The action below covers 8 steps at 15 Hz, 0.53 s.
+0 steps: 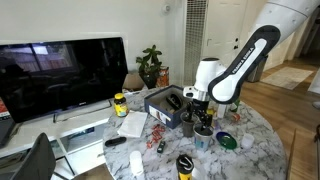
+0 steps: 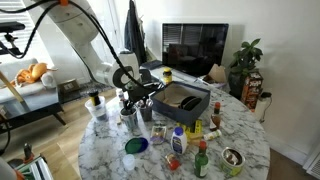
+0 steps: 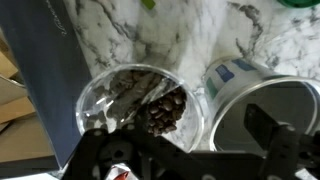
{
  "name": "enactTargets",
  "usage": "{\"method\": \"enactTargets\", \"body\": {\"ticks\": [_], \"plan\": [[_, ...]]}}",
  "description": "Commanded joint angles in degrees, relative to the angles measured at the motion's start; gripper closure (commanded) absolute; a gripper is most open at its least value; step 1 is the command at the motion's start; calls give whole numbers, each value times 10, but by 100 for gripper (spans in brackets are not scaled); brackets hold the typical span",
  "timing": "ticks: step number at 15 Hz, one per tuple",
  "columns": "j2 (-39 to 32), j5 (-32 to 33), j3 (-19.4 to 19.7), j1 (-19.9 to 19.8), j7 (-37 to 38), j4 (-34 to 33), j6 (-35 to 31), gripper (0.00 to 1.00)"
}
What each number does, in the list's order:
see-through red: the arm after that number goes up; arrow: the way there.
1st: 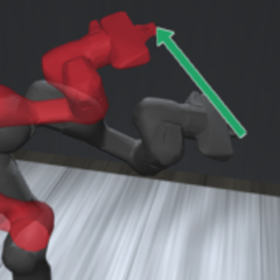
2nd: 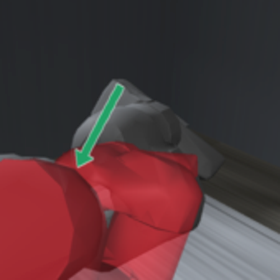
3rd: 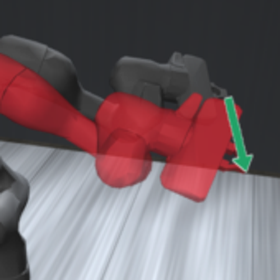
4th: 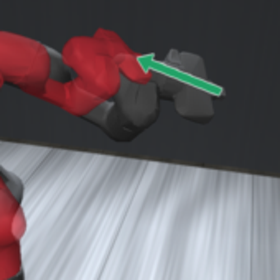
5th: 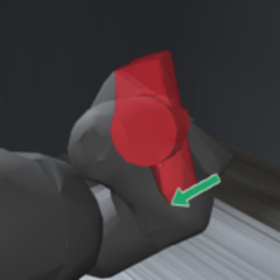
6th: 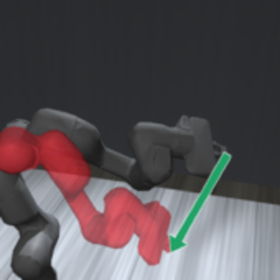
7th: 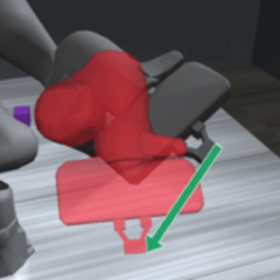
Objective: Put the blue and green lids on the table, remove the large clear cup from the box and put it on the table, place the silver cup and small clear cup in the box
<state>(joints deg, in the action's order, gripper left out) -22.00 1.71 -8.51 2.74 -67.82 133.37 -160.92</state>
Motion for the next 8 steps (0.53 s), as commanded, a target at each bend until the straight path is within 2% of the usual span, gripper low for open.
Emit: {"method": "enactTargets", "body": {"ticks": [1,3,4,8], "plan": [[-29,39,4,-3,30,-18,-9,13],[-37,49,3,-4,38,-24,-7,29],[-40,53,3,-4,41,-26,-7,45],[-39,62,2,-7,50,-29,-1,77]]}}
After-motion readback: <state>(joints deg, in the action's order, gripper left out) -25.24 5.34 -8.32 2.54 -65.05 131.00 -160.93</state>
